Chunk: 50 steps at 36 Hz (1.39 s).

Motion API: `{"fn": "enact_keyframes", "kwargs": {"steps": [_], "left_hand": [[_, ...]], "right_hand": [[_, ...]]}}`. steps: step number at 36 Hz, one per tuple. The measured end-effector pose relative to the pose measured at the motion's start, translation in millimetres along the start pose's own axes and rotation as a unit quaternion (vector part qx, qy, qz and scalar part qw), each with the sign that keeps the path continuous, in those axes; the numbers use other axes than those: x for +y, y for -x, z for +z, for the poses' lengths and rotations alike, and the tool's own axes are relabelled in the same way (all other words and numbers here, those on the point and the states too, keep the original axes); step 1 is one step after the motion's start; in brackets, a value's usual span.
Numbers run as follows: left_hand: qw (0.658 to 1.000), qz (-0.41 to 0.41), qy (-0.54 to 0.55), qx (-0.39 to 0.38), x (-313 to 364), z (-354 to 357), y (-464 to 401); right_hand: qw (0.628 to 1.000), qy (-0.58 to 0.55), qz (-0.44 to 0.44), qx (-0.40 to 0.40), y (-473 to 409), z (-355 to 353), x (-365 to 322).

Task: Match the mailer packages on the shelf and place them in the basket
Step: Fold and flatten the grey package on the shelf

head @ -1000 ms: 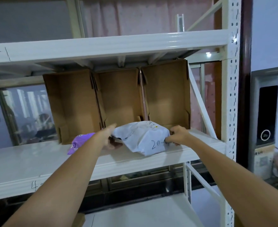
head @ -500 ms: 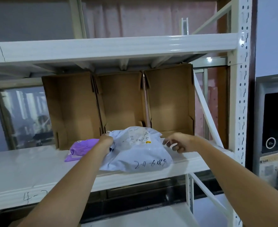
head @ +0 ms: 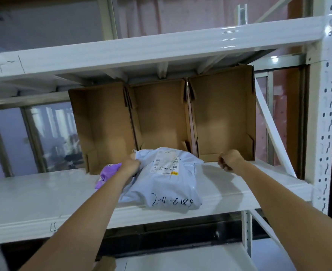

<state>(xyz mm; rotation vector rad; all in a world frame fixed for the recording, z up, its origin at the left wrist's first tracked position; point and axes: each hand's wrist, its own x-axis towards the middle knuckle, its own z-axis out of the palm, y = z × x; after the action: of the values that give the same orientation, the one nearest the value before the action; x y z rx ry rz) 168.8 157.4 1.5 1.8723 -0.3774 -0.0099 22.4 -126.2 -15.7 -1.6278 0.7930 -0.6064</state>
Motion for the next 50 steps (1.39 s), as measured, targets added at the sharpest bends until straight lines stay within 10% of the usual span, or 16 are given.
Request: {"fn": "enact_keyframes", "kwargs": {"steps": [7,22,34,40,50], "left_hand": [[0.999,0.014,0.041,0.01,9,20,11],[0.971,0.135,-0.195,0.008,18,40,17],[0.968,0.029,-0.251,0.004,-4,49,0],[0.935,0.171,-0.264,0.162,44,49,0],[0.98,0.078,-0.163,-0.078,1,93,-2]], "right_hand": [[0.985,-0.059,-0.005,-0.164,22,34,-2],[0.949,0.189,-0.167,0.187,8,6,-47],[0.936,0.314,-0.143,0.071,14,14,-39],[0.917,0.301,-0.261,0.029,22,27,-46],[0.934,0.268,-0.167,-0.169,35,60,-37]]}}
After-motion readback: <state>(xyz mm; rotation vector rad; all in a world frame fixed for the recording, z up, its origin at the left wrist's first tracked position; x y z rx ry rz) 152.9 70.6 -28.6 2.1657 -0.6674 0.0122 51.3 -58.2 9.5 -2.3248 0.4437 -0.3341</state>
